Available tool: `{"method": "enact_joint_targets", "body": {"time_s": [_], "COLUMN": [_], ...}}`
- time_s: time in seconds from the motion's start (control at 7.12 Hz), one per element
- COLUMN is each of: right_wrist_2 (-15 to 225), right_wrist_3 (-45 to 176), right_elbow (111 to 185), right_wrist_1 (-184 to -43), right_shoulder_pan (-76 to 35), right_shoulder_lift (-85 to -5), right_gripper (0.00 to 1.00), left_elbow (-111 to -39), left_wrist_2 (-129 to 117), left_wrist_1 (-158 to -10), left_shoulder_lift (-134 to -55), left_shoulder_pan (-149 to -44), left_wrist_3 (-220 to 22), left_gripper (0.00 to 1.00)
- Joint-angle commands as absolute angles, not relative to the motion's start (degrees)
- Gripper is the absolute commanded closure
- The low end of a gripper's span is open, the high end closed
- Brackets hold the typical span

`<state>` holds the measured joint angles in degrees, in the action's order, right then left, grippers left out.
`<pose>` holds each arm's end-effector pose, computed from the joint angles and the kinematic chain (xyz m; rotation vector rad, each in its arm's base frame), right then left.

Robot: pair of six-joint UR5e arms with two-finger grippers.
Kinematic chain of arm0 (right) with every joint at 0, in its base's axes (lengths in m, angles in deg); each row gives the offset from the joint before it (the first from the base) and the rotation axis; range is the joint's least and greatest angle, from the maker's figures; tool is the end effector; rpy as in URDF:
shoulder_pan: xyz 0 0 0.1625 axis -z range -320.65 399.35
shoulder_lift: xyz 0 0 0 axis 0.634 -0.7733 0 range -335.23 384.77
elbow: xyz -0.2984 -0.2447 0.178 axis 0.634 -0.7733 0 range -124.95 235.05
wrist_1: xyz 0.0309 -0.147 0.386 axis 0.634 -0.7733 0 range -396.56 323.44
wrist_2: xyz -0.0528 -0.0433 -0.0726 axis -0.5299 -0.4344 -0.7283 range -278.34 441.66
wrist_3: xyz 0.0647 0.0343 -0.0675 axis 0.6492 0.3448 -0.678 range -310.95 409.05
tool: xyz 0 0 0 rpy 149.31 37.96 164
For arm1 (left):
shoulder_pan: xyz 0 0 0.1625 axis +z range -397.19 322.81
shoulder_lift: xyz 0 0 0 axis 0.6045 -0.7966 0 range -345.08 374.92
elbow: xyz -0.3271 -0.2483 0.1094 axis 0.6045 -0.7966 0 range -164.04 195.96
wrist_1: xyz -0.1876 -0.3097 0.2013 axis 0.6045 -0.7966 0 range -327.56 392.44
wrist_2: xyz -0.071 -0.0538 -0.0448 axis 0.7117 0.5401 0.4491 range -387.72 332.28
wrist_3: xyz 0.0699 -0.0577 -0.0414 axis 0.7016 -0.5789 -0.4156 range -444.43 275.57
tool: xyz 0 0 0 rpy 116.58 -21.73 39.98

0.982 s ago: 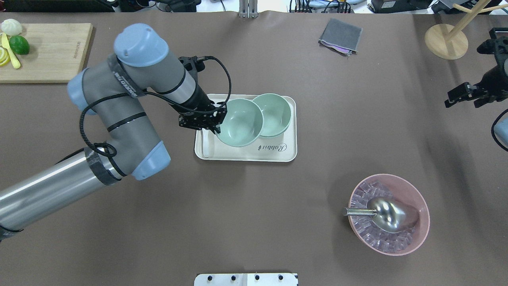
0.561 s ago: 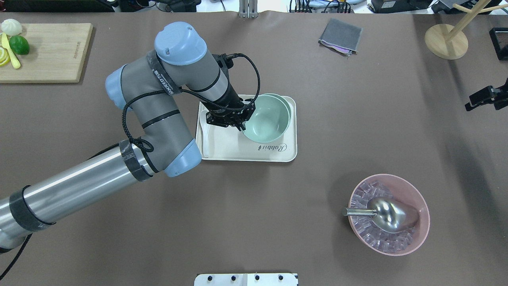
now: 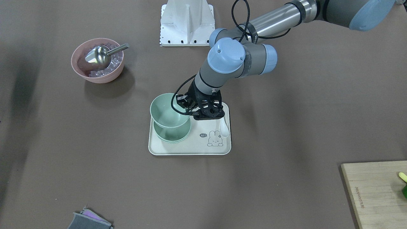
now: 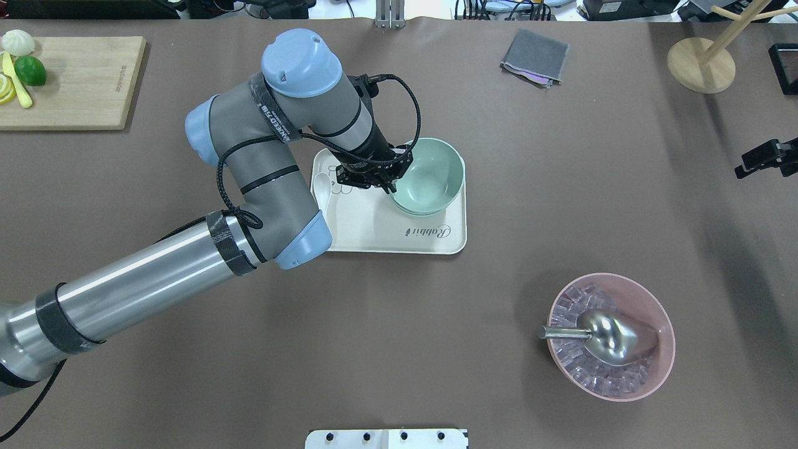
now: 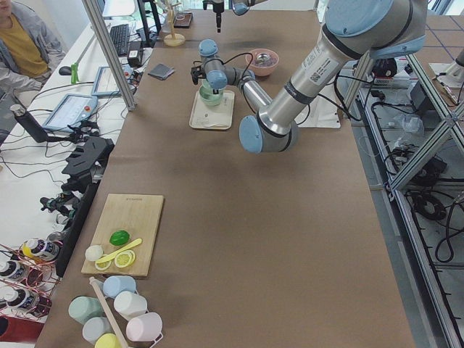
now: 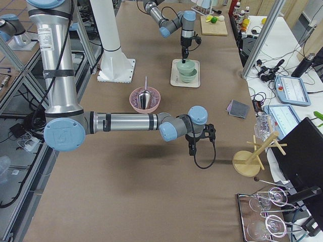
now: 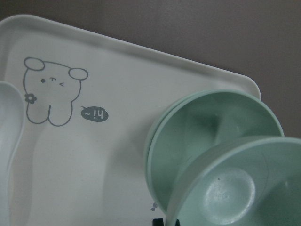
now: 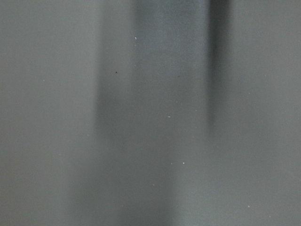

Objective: Stack green bowls together

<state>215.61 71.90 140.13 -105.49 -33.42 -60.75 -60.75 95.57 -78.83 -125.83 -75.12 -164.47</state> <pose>-0.0999 -0.5385 0.6211 0.0615 -0.8292 -0.0457 0.5539 -0.5313 0.1509 -0.0791 1.1201 -0.1383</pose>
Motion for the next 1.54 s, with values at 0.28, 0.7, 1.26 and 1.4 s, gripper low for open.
{"method": "enact_joint_targets", "body": {"time_s": [0.28,0.7,1.26,1.4], "right_wrist_2": [215.61,215.7,215.7,215.7], "right_wrist_3": [71.9,71.9,71.81,70.59], "right_elbow": [140.13,140.13,140.22,140.13], "right_wrist_1": [-105.56,-105.56,-105.91,-106.17], "right_shoulder_pan": [-33.43,-33.6,-35.44,-36.06], "right_shoulder_lift": [-60.75,-60.75,-60.93,-60.84], "right_gripper": [0.0,0.0,0.0,0.0], "left_elbow": [-58.76,-58.66,-83.91,-88.5], "left_wrist_2": [93.48,91.72,103.06,102.89], "left_wrist_1": [-82.25,-83.5,-78.86,-77.88], "left_shoulder_lift": [-126.06,-125.71,-95.47,-85.2], "left_shoulder_pan": [-75.08,-75.68,-89.55,-92.97], "left_wrist_3": [-164.59,-166.08,-144.73,-132.54], "left_gripper": [0.43,0.01,0.01,0.01]}}
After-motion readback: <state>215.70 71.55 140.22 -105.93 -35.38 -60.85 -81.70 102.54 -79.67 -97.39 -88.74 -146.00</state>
